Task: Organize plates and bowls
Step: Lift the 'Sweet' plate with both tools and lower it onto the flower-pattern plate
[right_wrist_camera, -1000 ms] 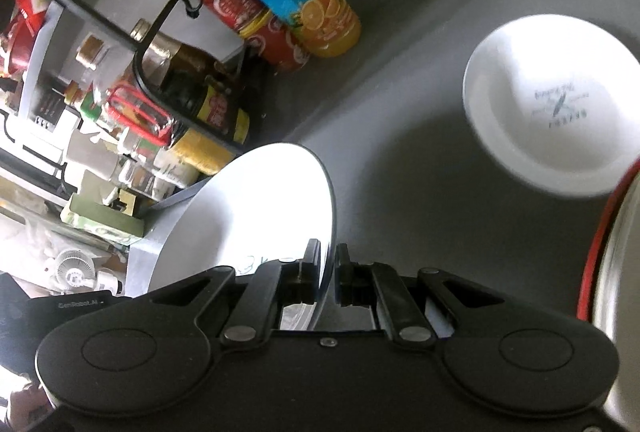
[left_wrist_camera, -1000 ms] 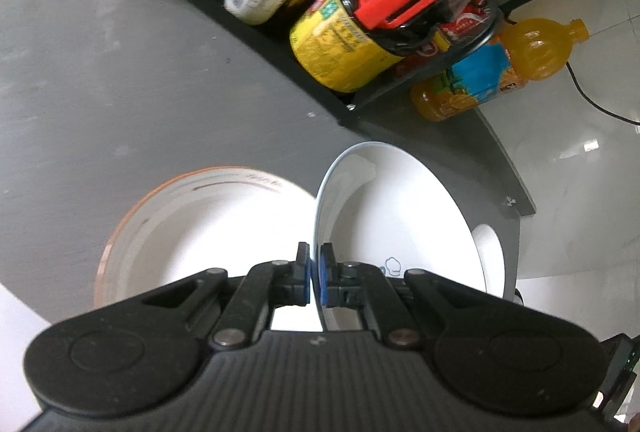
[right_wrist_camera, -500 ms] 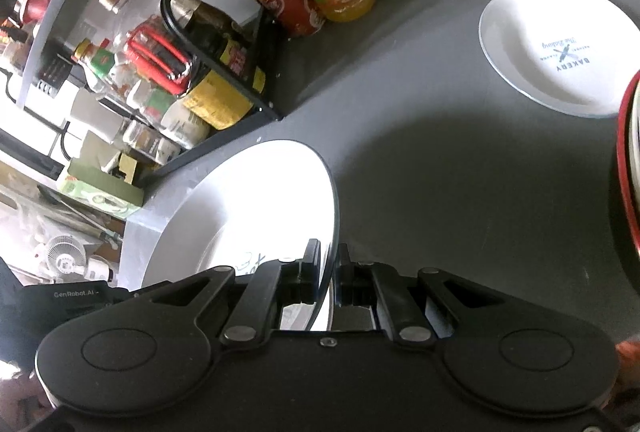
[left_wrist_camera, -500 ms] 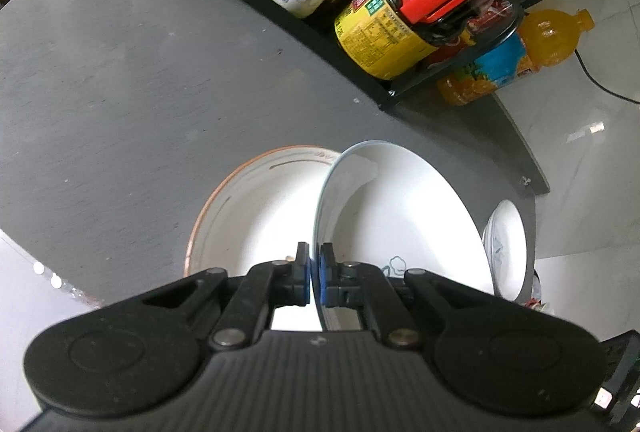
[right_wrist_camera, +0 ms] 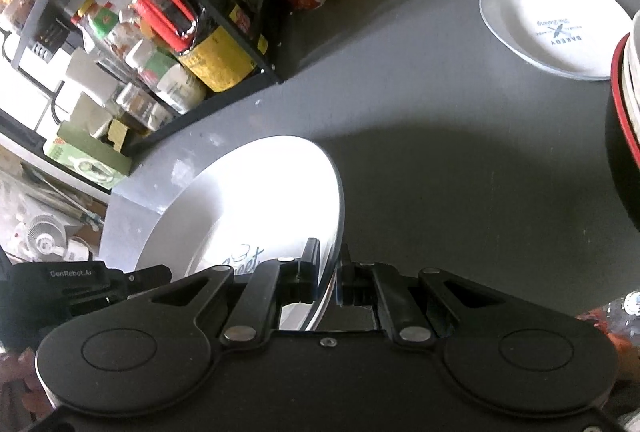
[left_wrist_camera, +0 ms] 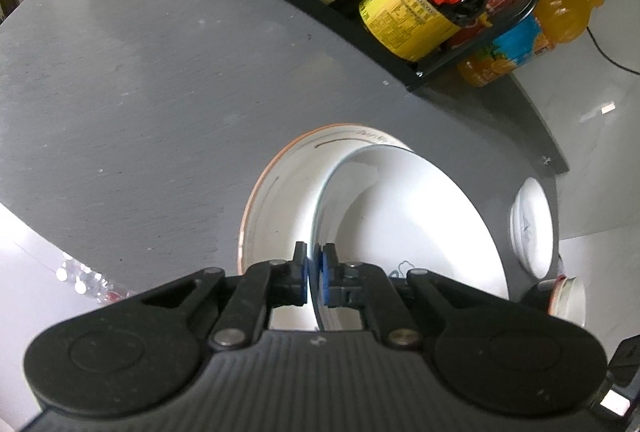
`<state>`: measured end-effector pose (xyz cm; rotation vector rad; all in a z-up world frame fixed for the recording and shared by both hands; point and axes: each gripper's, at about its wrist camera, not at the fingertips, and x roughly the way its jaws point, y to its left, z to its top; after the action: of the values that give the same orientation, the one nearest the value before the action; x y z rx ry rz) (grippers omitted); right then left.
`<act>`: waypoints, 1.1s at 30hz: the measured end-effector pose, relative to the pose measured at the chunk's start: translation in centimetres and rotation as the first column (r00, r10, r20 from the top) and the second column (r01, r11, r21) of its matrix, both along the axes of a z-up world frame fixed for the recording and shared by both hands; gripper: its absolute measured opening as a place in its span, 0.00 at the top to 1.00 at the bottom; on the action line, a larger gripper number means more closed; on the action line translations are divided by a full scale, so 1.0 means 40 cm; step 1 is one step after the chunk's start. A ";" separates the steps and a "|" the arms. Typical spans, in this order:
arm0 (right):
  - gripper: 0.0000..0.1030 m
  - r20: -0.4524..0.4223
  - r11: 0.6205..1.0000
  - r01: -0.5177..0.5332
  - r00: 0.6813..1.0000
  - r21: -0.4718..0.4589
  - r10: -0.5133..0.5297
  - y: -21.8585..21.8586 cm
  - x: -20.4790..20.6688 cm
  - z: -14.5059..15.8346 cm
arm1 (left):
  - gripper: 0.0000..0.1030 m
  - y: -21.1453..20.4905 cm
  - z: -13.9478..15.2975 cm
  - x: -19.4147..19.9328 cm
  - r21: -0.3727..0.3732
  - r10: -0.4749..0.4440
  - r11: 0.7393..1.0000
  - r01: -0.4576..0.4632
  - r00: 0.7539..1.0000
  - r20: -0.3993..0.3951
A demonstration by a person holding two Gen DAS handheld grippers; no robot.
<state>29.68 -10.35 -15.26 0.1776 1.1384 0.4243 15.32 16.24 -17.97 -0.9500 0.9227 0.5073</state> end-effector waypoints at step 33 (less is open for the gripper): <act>0.91 -0.013 0.994 -0.020 1.000 -0.106 0.018 0.058 -0.025 -0.045 | 0.88 0.000 0.038 0.024 0.152 -0.064 0.985 0.084 0.990 -0.129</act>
<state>28.69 -8.04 -17.06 0.0767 1.1723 0.3792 16.30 16.22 -16.46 -0.7451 1.0105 0.5720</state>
